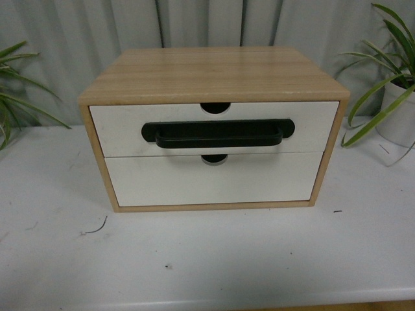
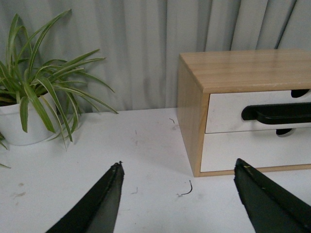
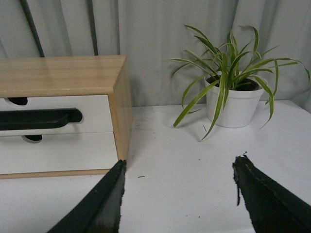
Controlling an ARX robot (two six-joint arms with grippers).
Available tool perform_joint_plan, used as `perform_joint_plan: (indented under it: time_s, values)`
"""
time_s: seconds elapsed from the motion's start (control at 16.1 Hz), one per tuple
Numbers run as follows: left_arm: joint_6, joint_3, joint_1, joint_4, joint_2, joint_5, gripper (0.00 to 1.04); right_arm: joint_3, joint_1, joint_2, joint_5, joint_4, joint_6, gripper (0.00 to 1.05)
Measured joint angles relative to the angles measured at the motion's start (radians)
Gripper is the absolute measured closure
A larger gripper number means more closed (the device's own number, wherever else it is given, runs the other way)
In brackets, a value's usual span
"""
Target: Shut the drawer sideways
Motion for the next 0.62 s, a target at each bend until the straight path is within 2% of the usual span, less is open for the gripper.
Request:
perform_joint_plan:
  time_s: [0.12,0.19,0.62]
  values:
    - [0.000,0.000,0.000,0.000,0.000,0.000,0.09,0.000,0.000,0.000,0.000,0.000,0.000,0.18]
    - [0.000,0.000,0.000,0.000,0.000,0.000,0.06,0.000,0.000,0.000,0.000,0.000,0.000,0.05]
    - [0.000,0.000,0.000,0.000,0.000,0.000,0.07,0.000,0.000,0.000,0.000,0.000,0.000,0.06]
